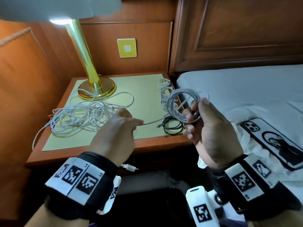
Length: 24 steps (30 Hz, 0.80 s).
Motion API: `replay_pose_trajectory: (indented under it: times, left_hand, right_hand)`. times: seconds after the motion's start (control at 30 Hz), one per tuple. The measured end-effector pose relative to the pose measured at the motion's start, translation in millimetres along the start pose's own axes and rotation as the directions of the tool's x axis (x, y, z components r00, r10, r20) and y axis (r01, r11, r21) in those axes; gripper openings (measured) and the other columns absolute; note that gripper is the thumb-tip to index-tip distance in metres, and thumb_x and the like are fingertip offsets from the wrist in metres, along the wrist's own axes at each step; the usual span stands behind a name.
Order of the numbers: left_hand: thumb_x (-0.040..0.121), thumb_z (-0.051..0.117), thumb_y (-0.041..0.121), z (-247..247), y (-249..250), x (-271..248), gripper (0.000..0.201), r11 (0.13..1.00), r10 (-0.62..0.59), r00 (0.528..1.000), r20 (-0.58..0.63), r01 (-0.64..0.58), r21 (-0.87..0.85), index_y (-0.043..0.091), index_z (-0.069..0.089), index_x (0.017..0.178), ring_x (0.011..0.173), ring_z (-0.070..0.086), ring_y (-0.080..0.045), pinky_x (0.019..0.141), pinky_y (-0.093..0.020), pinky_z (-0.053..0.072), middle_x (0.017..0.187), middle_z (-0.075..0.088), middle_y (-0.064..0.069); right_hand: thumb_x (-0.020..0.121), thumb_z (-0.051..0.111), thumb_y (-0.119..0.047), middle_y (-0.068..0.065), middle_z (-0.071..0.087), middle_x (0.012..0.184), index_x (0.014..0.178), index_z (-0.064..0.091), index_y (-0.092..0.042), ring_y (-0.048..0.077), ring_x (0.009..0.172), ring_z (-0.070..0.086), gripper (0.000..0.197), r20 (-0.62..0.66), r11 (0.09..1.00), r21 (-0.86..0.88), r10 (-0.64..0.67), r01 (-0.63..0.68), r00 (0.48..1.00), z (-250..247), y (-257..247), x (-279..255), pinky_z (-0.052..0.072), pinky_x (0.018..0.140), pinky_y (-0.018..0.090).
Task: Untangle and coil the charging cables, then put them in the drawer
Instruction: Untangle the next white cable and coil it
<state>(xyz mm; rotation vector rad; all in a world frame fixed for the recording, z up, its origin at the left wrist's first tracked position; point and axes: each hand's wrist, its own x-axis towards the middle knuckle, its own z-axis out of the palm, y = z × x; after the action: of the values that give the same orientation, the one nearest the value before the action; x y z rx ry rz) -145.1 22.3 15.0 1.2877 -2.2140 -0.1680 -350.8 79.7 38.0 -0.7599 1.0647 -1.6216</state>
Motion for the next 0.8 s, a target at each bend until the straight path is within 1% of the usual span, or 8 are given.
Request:
replay_pose_trajectory:
  times: [0.1,0.17,0.3,0.4,0.5,0.6,0.67,0.8]
  left_hand:
    - [0.088,0.058,-0.008,-12,-4,4,0.029,0.988,-0.15,0.979,-0.134,0.146,-0.044,0.012,0.078,0.095,0.08,0.06,-0.022,0.075,-0.025,0.042,0.097,0.065,-0.006]
    - [0.091,0.057,-0.002,-29,-11,6,0.025,0.954,-0.298,0.921,-0.252,0.282,-0.099,0.013,0.076,0.095,0.088,0.059,-0.023,0.08,-0.022,0.038,0.1,0.067,-0.006]
    - [0.091,0.056,0.005,-44,-20,2,0.023,0.888,-0.459,0.847,-0.269,0.437,-0.141,0.016,0.076,0.096,0.09,0.053,-0.02,0.084,-0.03,0.043,0.098,0.06,0.004]
    - [0.09,0.059,0.008,-43,-26,-2,0.021,0.867,-0.498,0.834,-0.236,0.478,-0.14,0.018,0.077,0.096,0.09,0.054,-0.02,0.085,-0.029,0.044,0.098,0.065,0.001]
    - [0.089,0.061,0.01,-47,-33,-4,0.019,0.86,-0.51,0.829,-0.23,0.491,-0.137,0.019,0.077,0.093,0.087,0.059,-0.023,0.084,-0.03,0.047,0.094,0.069,0.0]
    - [0.088,0.064,0.012,-47,-34,-10,0.017,0.871,-0.49,0.841,-0.231,0.479,-0.105,0.021,0.078,0.091,0.087,0.06,-0.026,0.086,-0.034,0.049,0.097,0.071,-0.002]
    - [0.088,0.065,0.012,-46,-33,-16,0.017,0.884,-0.466,0.862,-0.202,0.461,-0.071,0.022,0.078,0.091,0.092,0.06,-0.025,0.087,-0.031,0.046,0.1,0.07,-0.003]
    - [0.088,0.068,0.015,-50,-41,-18,0.014,0.886,-0.462,0.86,-0.215,0.458,-0.073,0.026,0.076,0.087,0.085,0.062,-0.027,0.081,-0.032,0.049,0.09,0.069,-0.003]
  right_hand:
    - [0.107,0.037,-0.036,-0.004,0.049,0.063,0.081,0.051,-0.018,0.012,0.048,0.035,0.034,-0.037,0.989,-0.138,-0.067,0.061,0.997,-4,1,0,0.024,0.052,0.029]
    - [0.107,0.038,-0.036,-0.006,0.044,0.059,0.081,0.051,-0.018,0.009,0.045,0.031,0.035,-0.06,0.986,-0.167,-0.037,0.026,0.998,-10,-1,2,0.021,0.053,0.03]
    - [0.106,0.041,-0.039,-0.009,0.039,0.056,0.081,0.054,-0.016,0.004,0.041,0.031,0.036,-0.088,0.968,-0.246,0.016,-0.037,0.996,-11,-2,3,0.025,0.052,0.026]
    - [0.104,0.045,-0.043,-0.011,0.042,0.053,0.08,0.059,-0.018,0.003,0.04,0.034,0.038,-0.148,0.963,-0.263,0.025,-0.064,0.989,-11,0,2,0.03,0.049,0.024]
    - [0.105,0.043,-0.043,-0.01,0.038,0.055,0.077,0.062,-0.02,0.006,0.039,0.028,0.041,-0.163,0.982,-0.163,0.071,-0.098,0.984,-13,-1,4,0.025,0.052,0.028]
    - [0.106,0.036,-0.033,-0.008,0.035,0.059,0.076,0.06,-0.021,0.008,0.041,0.022,0.041,-0.119,0.986,0.037,0.167,-0.164,0.979,-13,-2,5,0.022,0.052,0.028]
    - [0.104,0.034,-0.027,-0.007,0.038,0.061,0.079,0.06,-0.019,0.008,0.043,0.024,0.037,-0.09,0.977,0.133,0.178,-0.165,0.98,-13,-2,6,0.023,0.052,0.028]
    - [0.099,0.032,-0.018,-0.006,0.04,0.066,0.087,0.062,-0.016,0.01,0.049,0.024,0.033,-0.002,0.97,0.136,0.205,-0.203,0.979,-17,-1,7,0.023,0.056,0.029]
